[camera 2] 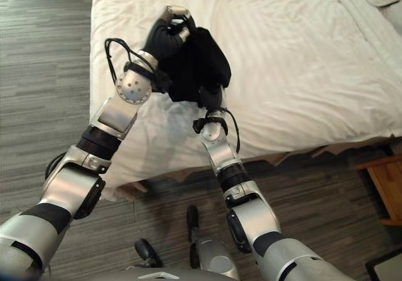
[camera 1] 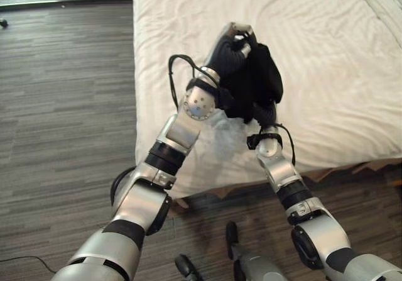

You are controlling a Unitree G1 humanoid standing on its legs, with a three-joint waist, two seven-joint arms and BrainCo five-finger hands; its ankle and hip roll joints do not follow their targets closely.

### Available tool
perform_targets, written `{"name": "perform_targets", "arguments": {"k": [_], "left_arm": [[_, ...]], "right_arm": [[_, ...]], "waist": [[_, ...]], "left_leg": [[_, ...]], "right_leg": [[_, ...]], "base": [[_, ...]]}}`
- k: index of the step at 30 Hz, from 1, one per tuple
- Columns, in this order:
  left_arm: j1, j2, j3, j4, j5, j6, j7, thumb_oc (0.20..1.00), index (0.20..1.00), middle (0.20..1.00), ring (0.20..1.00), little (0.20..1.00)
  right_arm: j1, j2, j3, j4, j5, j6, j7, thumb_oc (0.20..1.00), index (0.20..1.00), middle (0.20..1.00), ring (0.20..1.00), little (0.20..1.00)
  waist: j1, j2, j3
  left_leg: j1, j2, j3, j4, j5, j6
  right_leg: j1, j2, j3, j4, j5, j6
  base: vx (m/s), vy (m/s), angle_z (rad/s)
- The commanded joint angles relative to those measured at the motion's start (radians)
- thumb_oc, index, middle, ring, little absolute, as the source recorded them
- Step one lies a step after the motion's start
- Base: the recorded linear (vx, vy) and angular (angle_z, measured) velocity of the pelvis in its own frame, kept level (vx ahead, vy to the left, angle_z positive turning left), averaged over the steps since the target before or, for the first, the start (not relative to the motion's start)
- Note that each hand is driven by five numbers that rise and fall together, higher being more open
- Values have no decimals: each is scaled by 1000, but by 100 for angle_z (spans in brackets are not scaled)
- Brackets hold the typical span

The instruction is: Pick up bed clothes into laundry basket.

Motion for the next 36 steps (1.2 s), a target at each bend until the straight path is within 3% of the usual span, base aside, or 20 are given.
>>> {"name": "perform_targets", "arguments": {"k": [1, 2, 7, 9, 12, 15, 16, 17, 18, 23, 24, 25, 26, 27, 28, 29, 30, 31, 32, 36], "left_arm": [[-83, 39, 30, -28, -40, -42, 24, 200, 200, 200, 200, 200], [-65, 48, 56, -85, -51, -41, 34, 200, 200, 200, 200, 200], [-1, 81, 110, -185, -56, -38, 63, 200, 200, 200, 200, 200], [26, 108, 158, -227, -56, -38, 97, 200, 200, 200, 200, 200], [41, 127, 200, -241, -70, -40, 112, 200, 200, 200, 200, 200], [51, 110, 244, -288, -115, -46, 116, 200, 200, 200, 200, 200], [54, 251, 307, -192, -237, -98, 39, 200, 200, 200, 200, 200], [223, 114, 294, -253, -195, -174, 85, 200, 200, 200, 200, 200], [424, 65, 228, -393, -157, -272, 82, 200, 200, 200, 200, 200], [539, -29, 203, -439, -176, -281, 99, 200, 200, 200, 200, 200], [550, -52, 187, -445, -192, -263, 105, 200, 200, 200, 200, 200], [585, -62, 172, -463, -184, -259, 113, 200, 200, 200, 200, 200], [612, -76, 165, -472, -170, -261, 134, 200, 200, 200, 200, 200], [644, -105, 152, -489, -145, -262, 172, 200, 200, 200, 200, 200], [646, -106, 150, -489, -143, -262, 173, 200, 200, 200, 200, 200], [646, -121, 153, -495, -119, -252, 211, 200, 200, 200, 200, 200], [635, -130, 145, -502, -116, -248, 215, 200, 200, 200, 200, 200], [635, -130, 145, -502, -115, -248, 215, 200, 200, 200, 200, 200], [628, -136, 125, -488, -89, -251, 227, 200, 200, 200, 200, 200], [607, -152, 100, -471, -72, -256, 244, 200, 200, 200, 200, 200]], "right_arm": [[-56, -4, -32, -139, -33, -83, -32, 200, 200, 200, 200, 200], [-51, -10, -41, -212, -48, -70, -14, 200, 200, 200, 200, 200], [-3, -26, -38, -386, -75, -40, 40, 200, 200, 200, 200, 200], [-23, -31, -44, -482, -85, -18, 85, 200, 200, 200, 200, 200], [-52, -49, -47, -553, -82, -6, 140, 200, 200, 200, 200, 200], [-79, -79, -66, -643, -57, 22, 209, 200, 200, 200, 200, 200], [-80, -116, -96, -675, -6, 19, 264, 200, 200, 200, 200, 200], [-34, -89, -92, -728, 10, 23, 245, 200, 200, 200, 200, 200], [6, -147, -95, -807, -27, 17, 275, 200, 200, 200, 200, 200], [139, -174, -85, -910, -19, 31, 309, 200, 200, 200, 200, 200], [170, -177, -83, -913, -11, 26, 300, 200, 200, 200, 200, 200], [206, -173, -70, -933, -13, 24, 306, 200, 200, 200, 200, 200], [213, -171, -52, -932, -13, 26, 314, 200, 200, 200, 200, 200], [237, -158, -29, -928, 6, 33, 323, 200, 200, 200, 200, 200], [240, -159, -29, -929, 6, 33, 323, 200, 200, 200, 200, 200], [247, -150, -7, -926, 15, 32, 335, 200, 200, 200, 200, 200], [270, -154, 0, -930, 16, 28, 340, 200, 200, 200, 200, 200], [271, -154, 0, -931, 16, 29, 340, 200, 200, 200, 200, 200], [296, -159, 13, -938, 9, 20, 357, 200, 200, 200, 200, 200], [341, -178, 7, -968, 24, 10, 388, 200, 200, 200, 200, 200]], "waist": [[-33, 8, -57], [-43, -2, -86], [-64, -22, -143], [-82, -23, -174], [-94, -25, -190], [-116, -23, -211], [-141, -10, -221], [-158, -9, -221], [-170, -12, -220], [-203, -23, -225], [-184, -41, -215], [-161, -57, -211], [-143, -62, -211], [-93, -70, -207], [-92, -69, -207], [-58, -65, -205], [-45, -62, -201], [-42, -63, -203], [-43, -47, -196], [-43, -29, -187]], "left_leg": [[0, 65, 112, -13, 109, -67], [19, 73, 177, -13, 115, -70], [61, 80, 299, -13, 122, -73], [101, 106, 397, -13, 159, -95], [133, 125, 447, -13, 185, -120], [165, 152, 487, -13, 227, -159], [175, 173, 505, -13, 253, -180], [184, 199, 529, -13, 275, -187], [194, 237, 553, -11, 297, -202], [234, 272, 591, 68, 296, -216], [222, 267, 513, 153, 279, -219], [216, 246, 416, 196, 195, -209], [234, 196, 328, 222, 107, -193], [223, 114, 140, 295, 15, -161], [221, 117, 139, 302, 10, -160], [189, 33, -21, 356, -72, -136], [160, -18, -95, 368, -118, -115], [158, -21, -92, 368, -116, -112], [145, -70, -154, 333, -166, -95], [75, -111, -227, 246, -129, -73]], "right_leg": [[270, -101, -29, -24, -37, 133], [312, -124, -96, -2, -31, 144], [396, -170, -185, -35, 5, 172], [429, -207, -242, -89, 54, 194], [429, -240, -245, -153, 97, 199], [406, -212, -164, -240, 77, 201], [397, -189, -144, -252, 42, 194], [397, -161, -124, -274, 18, 174], [381, -119, -86, -297, -6, 138], [328, -79, -8, -300, 8, 101], [317, -79, 5, -300, 26, 92], [309, -79, 10, -300, 35, 76], [302, -75, 22, -300, 45, 60], [291, -62, 105, -300, 59, 27], [292, -62, 105, -300, 59, 28], [294, -52, 193, -300, 56, 16], [298, -42, 245, -300, 50, 11], [294, -45, 249, -300, 53, 11], [303, -20, 333, -300, 51, 4], [320, 2, 468, -300, 46, 3]], "base": [[-52, 239, -71], [-29, 180, -65], [-47, 146, -150], [-185, 108, -277], [-141, -23, -253], [-52, -105, -233], [-24, -177, -218], [-127, -416, -251], [-194, -608, -210], [-69, -304, -84], [-60, -159, -48], [-73, -202, -96], [-50, -216, -126], [-14, -132, -146], [47, -123, -172], [85, -44, -160], [77, -46, -118], [105, 14, -196], [56, 26, -189], [128, 80, -170]]}}
